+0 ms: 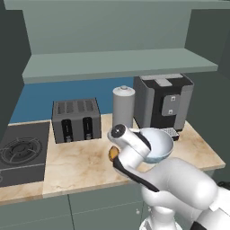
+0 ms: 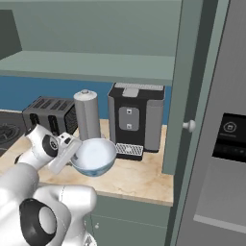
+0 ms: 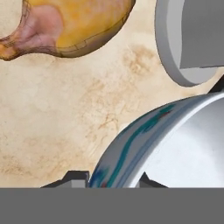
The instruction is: Retrieve the bowl from the cabinet, then place the raw meat into the bowl to avoid contamination.
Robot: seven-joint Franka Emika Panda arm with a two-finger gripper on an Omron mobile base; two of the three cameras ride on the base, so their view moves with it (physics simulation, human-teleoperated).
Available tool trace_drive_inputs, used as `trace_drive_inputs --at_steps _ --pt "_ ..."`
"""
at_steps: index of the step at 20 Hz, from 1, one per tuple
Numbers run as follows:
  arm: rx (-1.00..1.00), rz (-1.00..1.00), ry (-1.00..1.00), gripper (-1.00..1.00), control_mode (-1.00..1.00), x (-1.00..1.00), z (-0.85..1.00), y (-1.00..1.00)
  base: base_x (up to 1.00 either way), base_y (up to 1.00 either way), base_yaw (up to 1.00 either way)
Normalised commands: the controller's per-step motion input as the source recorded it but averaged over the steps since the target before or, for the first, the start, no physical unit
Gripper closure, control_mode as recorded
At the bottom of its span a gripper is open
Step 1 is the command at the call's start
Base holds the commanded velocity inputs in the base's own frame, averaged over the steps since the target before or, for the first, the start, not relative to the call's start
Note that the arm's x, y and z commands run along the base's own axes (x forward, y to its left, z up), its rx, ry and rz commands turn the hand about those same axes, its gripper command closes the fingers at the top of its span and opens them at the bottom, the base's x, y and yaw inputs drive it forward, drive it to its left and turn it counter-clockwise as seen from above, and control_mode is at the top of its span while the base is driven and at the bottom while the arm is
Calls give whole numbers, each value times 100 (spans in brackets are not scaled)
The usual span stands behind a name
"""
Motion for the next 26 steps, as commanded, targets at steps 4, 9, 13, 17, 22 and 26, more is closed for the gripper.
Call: trace_drive_inputs --at_steps 4,9,13,17,22,26 --pt "0 0 0 100 -100 2 -13 0 0 0 0" --pt "0 0 1 100 -100 0 -2 0 0 0 0" --pt "0 0 2 100 -100 0 -1 0 0 0 0" --pt "0 0 0 100 -100 -2 -2 0 0 0 0" --pt "0 -1 0 -100 -100 -5 -3 0 0 0 0" --pt "0 -1 0 -100 -100 0 -1 0 0 0 0"
